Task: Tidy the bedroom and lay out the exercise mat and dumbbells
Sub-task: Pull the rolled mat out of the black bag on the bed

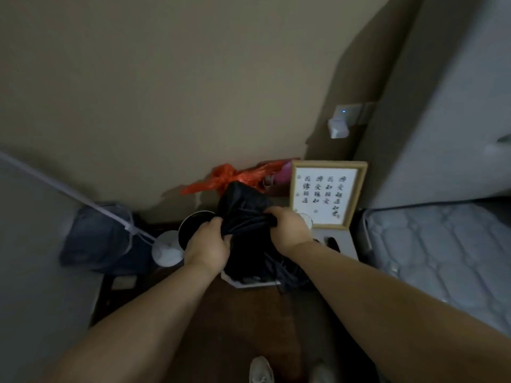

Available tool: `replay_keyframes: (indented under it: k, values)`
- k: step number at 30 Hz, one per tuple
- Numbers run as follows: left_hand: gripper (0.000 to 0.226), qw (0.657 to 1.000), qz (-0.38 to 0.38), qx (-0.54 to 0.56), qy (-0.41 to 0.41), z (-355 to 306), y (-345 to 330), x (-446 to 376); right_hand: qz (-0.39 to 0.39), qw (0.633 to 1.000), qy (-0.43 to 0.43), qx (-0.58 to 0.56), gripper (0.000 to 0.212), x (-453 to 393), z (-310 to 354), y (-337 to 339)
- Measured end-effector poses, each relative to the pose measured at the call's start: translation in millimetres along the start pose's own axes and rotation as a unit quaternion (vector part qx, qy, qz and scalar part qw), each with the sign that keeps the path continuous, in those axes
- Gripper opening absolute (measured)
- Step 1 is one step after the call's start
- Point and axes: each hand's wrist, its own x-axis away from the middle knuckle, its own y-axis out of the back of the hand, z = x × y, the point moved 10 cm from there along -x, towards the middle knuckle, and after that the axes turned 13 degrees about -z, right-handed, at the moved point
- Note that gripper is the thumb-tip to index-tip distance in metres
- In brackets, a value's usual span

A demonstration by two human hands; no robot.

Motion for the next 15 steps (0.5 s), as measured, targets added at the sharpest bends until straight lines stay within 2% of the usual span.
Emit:
replay_keyframes:
  k: [3,7,9,12,15]
  values:
    - [0.033,0.998,-0.014,0.065,0.006,8,-13,-42,-0.017,1.0,0.012,-0.006,0.043,-51,6,-16]
    - [0.057,0.993,-0.032,0.113,0.014,22,-54,-91,-0.012,1.0,0.012,-0.011,0.052,-113,-16,-54]
    - [0.071,0.993,0.034,0.113,0.023,33,-100,-108,0.015,0.999,0.007,0.049,0.056,-134,-41,-89]
    - [0.083,0.988,0.148,0.049,0.02,56,-169,-110,0.139,0.963,-0.013,0.229,0.078,-134,-90,-155]
    - [0.086,0.975,0.214,-0.005,0.056,80,-212,-97,0.222,0.94,-0.041,0.255,0.096,-117,-116,-198]
